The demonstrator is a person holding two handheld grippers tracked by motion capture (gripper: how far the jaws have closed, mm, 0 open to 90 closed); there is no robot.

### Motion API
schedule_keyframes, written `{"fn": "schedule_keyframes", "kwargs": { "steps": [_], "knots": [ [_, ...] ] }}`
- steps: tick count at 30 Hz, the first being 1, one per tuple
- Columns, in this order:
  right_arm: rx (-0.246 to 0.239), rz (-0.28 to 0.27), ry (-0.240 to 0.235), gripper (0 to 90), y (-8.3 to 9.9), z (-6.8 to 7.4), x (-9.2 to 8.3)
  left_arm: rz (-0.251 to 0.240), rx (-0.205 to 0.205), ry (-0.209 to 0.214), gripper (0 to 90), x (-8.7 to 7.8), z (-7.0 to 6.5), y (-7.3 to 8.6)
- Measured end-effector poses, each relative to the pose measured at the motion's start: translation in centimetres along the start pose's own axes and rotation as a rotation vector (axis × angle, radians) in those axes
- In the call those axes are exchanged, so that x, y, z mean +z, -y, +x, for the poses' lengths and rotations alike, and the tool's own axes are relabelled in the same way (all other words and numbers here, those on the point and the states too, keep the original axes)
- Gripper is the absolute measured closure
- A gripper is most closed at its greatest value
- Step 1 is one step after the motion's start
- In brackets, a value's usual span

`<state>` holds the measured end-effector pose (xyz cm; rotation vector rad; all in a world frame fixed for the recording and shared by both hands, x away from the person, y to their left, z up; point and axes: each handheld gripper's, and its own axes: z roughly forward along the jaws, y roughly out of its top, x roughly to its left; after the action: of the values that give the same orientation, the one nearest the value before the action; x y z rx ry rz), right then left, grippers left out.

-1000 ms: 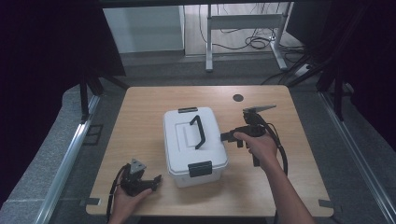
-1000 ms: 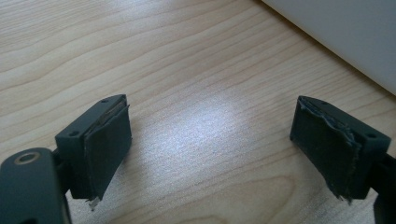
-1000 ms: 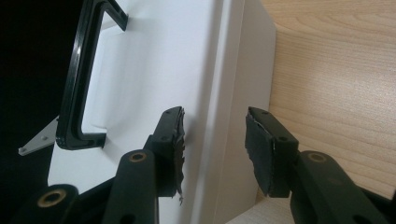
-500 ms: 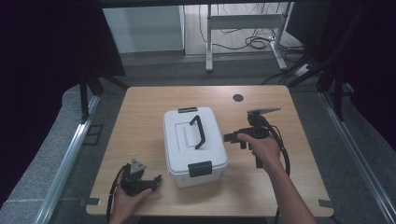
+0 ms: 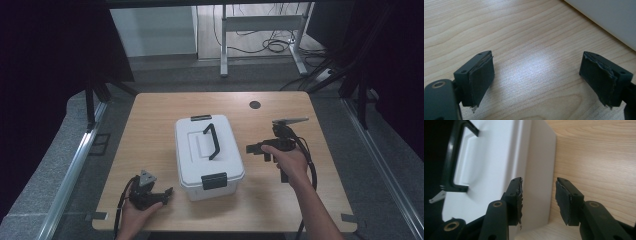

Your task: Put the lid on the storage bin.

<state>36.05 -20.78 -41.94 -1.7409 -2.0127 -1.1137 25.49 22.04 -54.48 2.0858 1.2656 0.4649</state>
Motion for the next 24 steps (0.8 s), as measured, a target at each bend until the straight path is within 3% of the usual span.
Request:
{"fn": "schedule_keyframes", "kwargs": {
  "steps": [6, 15, 24],
  "knots": [
    [0.018, -0.013, 0.020, 57.4, 0.7, -1.8, -0.1, 0.000, 0.000, 0.000, 12.5, 0.0, 0.0, 0.0],
    [-0.009, -0.039, 0.045, 55.5, 1.9, -3.7, -0.3, -0.001, -0.001, -0.002, 12.7, 0.0, 0.0, 0.0],
    [-0.032, -0.065, 0.055, 54.5, 4.2, -6.7, -0.6, -0.001, -0.004, -0.004, 12.7, 0.0, -0.1, 0.0]
  ]
}}
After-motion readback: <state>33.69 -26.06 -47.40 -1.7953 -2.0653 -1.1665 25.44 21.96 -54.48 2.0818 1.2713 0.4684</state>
